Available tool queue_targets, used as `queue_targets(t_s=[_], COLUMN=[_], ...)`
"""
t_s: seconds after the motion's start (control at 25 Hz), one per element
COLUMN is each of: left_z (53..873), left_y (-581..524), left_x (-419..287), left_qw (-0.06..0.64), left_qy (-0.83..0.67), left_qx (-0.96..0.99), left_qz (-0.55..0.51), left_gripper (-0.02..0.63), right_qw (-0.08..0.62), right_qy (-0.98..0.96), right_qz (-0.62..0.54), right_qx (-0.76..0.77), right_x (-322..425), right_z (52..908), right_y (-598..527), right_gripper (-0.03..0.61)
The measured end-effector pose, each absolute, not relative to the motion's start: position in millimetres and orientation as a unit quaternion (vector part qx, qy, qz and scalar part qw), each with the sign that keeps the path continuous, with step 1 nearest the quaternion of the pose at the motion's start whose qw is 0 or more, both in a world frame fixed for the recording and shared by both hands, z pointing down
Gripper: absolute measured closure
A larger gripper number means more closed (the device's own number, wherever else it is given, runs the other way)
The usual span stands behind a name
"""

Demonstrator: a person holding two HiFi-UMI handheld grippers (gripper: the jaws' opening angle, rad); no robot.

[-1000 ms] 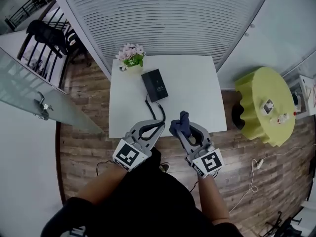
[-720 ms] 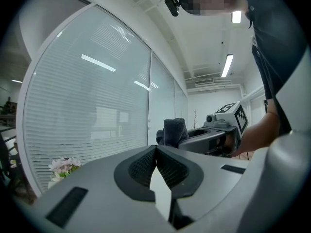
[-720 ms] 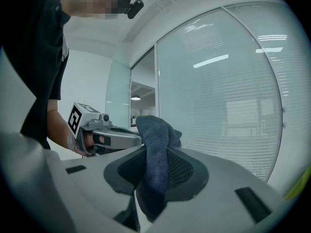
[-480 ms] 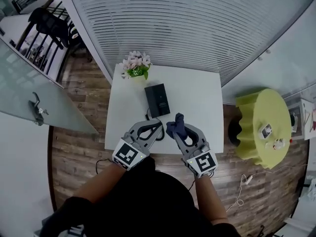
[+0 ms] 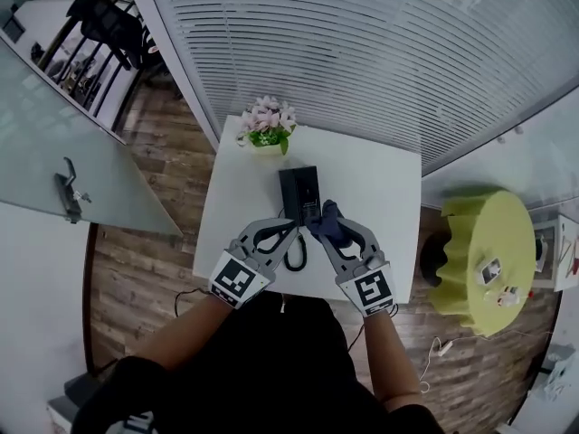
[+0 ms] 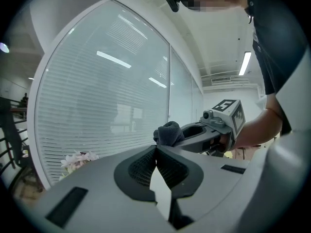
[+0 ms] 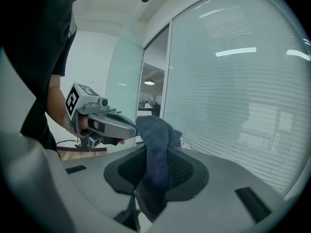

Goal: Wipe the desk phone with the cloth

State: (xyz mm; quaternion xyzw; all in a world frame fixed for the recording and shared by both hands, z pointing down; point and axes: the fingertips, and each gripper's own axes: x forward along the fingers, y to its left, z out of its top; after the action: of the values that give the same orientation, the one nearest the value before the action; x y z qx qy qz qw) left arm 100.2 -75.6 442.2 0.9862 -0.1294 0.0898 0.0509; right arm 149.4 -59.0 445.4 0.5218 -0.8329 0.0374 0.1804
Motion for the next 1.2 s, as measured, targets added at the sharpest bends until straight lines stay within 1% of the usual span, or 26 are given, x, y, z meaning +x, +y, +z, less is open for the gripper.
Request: queue_targets(t_s=[0.48,0.92,1.04,1.2], left_z=[477.8,523.3,536.8,548.9], left_y=[-117.7,-161.8,-171.1,-182.9], left_x=[111.5,124.7,126.6,128.4], left_qw=[0.071,0.093,0.101,0.104], left_qy=[-0.272,-0.346,-0.355,-0.363], left_qx=[0.954,0.925,0.920,0.915], left_qz=[0.107,0.128,0.135,0.141], left_gripper=[0.604,0.604,0.604,0.604], right_qw=[0.313,0.414,0.431,0.437], right_qy=[-0.871,-0.856,-0.852,-0.852], right_qz=[-0.023,-0.097,-0.103,-0.103], right_qx=[0.378,0.293,0.280,0.270], right_x=[169.9,184.3,184.8,182.0], right_z=[517.4,593.7,612.8,632.0], right_y=[-120.0,-180.8,-195.0,-210.6], right_gripper=[0.465,0.465,0.465,0.465])
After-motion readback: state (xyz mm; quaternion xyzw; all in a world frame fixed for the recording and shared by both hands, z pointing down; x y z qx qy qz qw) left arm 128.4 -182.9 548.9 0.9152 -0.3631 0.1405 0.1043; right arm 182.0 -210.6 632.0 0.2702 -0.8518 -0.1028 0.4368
